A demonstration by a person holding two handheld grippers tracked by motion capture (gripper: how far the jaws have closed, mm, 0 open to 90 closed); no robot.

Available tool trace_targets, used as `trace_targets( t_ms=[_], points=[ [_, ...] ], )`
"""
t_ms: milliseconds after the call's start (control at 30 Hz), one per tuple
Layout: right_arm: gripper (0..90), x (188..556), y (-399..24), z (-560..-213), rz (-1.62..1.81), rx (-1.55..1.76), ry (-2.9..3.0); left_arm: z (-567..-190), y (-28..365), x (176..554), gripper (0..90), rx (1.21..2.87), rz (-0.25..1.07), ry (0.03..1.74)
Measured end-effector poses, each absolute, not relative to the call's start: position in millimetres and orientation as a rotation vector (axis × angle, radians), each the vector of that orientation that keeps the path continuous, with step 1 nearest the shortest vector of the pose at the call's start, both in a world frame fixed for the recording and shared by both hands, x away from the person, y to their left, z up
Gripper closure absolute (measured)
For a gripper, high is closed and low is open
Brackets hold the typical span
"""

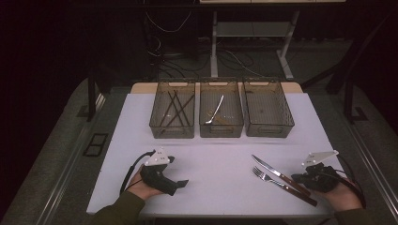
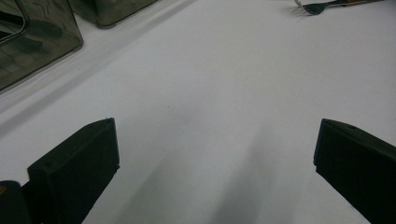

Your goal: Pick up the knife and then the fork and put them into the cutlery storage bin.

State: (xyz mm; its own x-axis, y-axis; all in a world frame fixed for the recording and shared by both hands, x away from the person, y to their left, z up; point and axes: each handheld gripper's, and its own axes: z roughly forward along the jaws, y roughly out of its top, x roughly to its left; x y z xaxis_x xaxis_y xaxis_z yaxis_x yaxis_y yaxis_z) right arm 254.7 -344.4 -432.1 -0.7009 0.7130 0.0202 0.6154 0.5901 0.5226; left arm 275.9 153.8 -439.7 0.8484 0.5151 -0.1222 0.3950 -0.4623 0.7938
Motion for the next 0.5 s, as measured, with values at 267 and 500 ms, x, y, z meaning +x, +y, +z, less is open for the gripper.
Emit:
trace_targets(
  t_ms=[267, 500],
  points=[
    [68.5, 257.3, -349.3, -417.1, 0.851, 1.239, 2.554, -439.4, 154.4, 276.0, 0.0, 2.111, 0.164, 0.658],
    [61.5, 261.2, -337.8, -409.4, 0.833, 1.191, 2.614, -439.9, 153.5, 275.9, 0.0, 2.111, 0.158, 0.653]
  ],
)
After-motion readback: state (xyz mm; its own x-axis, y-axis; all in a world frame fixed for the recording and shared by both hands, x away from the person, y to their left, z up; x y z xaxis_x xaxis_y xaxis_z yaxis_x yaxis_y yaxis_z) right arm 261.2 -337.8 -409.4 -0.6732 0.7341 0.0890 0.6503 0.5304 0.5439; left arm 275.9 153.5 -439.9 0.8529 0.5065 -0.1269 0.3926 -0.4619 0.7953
